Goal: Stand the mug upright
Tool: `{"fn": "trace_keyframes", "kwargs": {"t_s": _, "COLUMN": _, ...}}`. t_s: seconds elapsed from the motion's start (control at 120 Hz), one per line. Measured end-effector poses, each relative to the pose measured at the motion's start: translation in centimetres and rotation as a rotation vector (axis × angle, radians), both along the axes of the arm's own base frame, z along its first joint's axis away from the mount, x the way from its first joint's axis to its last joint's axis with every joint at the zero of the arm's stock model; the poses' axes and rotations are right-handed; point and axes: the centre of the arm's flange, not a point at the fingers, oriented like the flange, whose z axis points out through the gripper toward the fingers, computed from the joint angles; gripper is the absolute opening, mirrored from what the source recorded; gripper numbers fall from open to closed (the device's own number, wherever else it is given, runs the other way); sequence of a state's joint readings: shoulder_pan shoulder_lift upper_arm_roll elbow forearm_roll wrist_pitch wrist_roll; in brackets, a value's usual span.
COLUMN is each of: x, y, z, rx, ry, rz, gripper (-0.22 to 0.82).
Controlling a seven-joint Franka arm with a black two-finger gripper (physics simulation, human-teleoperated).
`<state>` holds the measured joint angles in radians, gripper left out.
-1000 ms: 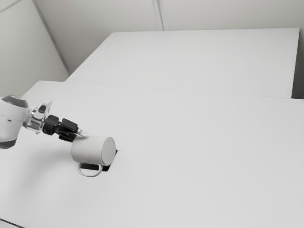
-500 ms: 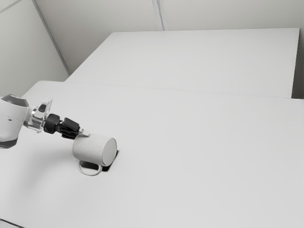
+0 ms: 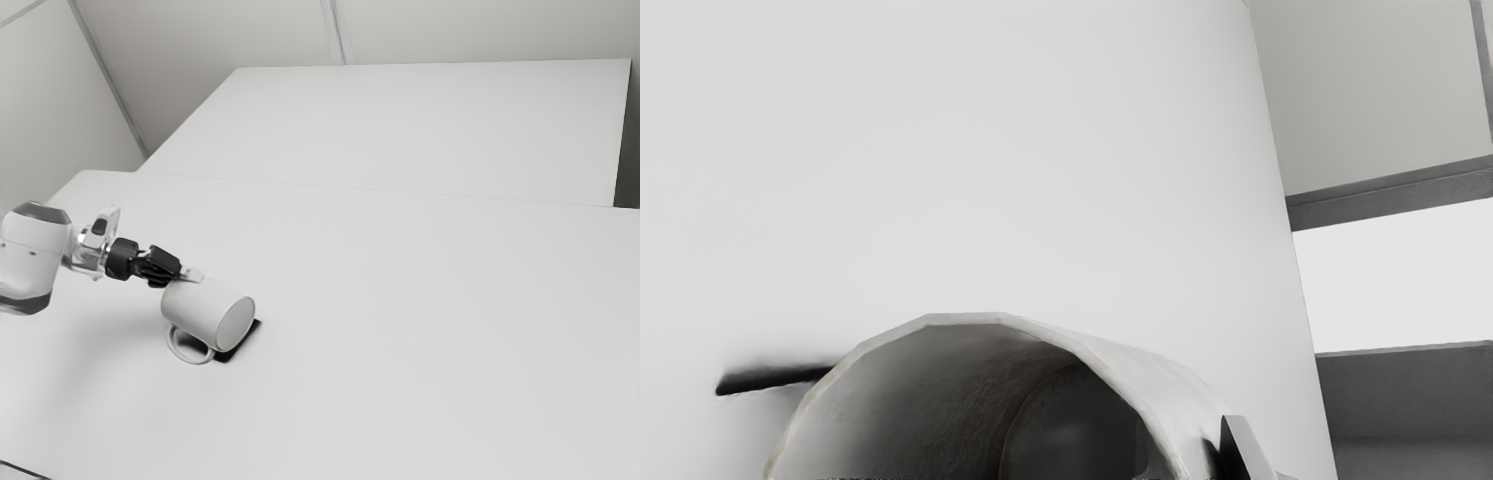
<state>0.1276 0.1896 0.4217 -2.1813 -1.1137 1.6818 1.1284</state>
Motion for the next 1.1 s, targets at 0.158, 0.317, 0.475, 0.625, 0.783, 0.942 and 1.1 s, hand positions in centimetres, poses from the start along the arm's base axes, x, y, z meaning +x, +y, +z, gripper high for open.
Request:
{"fn": "trace_keyframes", "kwargs": {"t_s": 0.158, "x": 0.2, "y": -0.4, "z": 0.3, "rx": -0.043, "ry": -0.018, "rz": 0.016, "gripper": -0.17}}
{"fn": "trace_keyframes", "kwargs": {"t_s": 0.317, "x": 0.3, "y": -0.8, "z": 0.8, "rx": -0.075, "ry": -0.034, "rz": 0.023, "gripper": -0.18}}
{"fn": "trace_keyframes", "kwargs": {"t_s": 0.475, "x": 0.7, "y": -1.5, "z": 2.1, "rx": -0.08, "ry": -0.058, "rz": 0.013, "gripper": -0.18}}
{"fn": "trace_keyframes", "kwargs": {"t_s": 0.625, "x": 1.6, "y": -2.0, "z": 3.1, "rx": -0.049, "ry": -0.073, "rz": 0.002, "gripper": -0.18}}
{"fn": "trace_keyframes", "kwargs": {"t_s": 0.783, "x": 3.3, "y": -4.1, "z": 5.3, "rx": 0.085, "ry": -0.09, "rz": -0.007, "gripper": -0.18}}
{"fn": "trace_keyframes", "kwargs": {"t_s": 0.942, "x": 5.3, "y": -8.2, "z": 7.7, "rx": 0.378, "ry": -0.09, "rz": -0.054, "gripper": -0.18}}
{"fn": "trace_keyframes", "kwargs": {"t_s": 1.1, "x": 6.4, "y": -12.2, "z": 9.6, "rx": 0.713, "ry": -0.084, "rz": -0.146, "gripper": -0.18}}
